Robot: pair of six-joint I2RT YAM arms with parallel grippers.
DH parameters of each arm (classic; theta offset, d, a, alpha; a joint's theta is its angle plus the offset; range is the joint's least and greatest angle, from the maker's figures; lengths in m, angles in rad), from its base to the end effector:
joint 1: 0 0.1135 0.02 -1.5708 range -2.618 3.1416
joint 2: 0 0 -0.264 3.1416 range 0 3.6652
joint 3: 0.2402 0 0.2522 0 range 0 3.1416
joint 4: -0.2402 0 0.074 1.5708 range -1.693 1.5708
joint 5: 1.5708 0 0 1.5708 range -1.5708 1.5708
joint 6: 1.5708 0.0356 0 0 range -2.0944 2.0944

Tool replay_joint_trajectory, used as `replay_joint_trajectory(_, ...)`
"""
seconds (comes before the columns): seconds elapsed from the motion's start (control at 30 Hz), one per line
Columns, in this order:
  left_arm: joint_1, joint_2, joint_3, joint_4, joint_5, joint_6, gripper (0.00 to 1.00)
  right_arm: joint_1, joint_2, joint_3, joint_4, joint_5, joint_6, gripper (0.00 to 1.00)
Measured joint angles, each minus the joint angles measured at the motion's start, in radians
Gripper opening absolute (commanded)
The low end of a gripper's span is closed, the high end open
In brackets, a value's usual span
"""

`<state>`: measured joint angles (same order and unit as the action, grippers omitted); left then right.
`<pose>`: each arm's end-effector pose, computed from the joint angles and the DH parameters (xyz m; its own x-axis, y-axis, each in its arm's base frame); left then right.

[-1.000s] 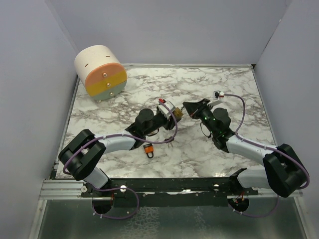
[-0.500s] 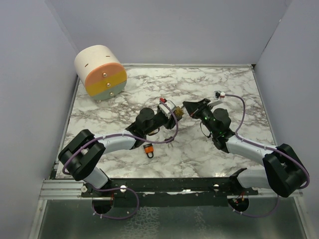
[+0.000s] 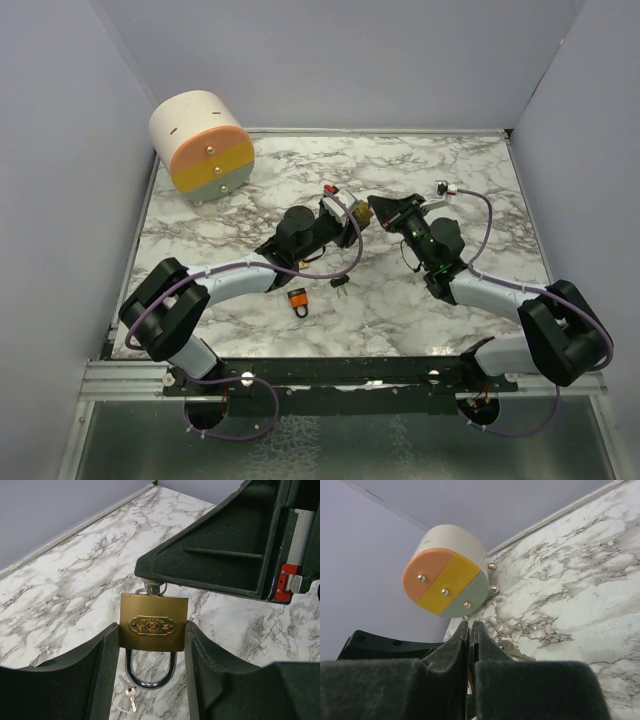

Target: Unlock with the key

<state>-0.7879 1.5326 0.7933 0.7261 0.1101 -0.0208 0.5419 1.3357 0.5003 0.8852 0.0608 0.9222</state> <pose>0.2376 -0.2443 0.2552 -0.0256 -0.0036 -0.9997 0.7817 0.6232 -0.0222 0.2382 0.1409 0.2343 -0.3431 0.7220 -0.6009 -0.3136 0.5150 0.7978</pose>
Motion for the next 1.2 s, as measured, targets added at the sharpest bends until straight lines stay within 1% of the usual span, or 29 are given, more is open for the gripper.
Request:
replay_joint_trajectory(0.37, 0.001, 0.039, 0.035, -0.003, 0.013, 0.026, 0.00, -0.013, 0.021, 0.000, 0.019, 0.013, 0.016, 0.01)
replay_joint_trajectory(0.87, 0.014, 0.039, 0.035, -0.028, 0.064, 0.150, 0.00, -0.021, 0.027, 0.004, -0.003, -0.029, -0.004, 0.01)
replay_joint_trajectory(1.2, 0.024, 0.039, 0.054, -0.063, 0.069, 0.148, 0.00, -0.028, 0.040, 0.021, -0.018, -0.053, -0.010, 0.01)
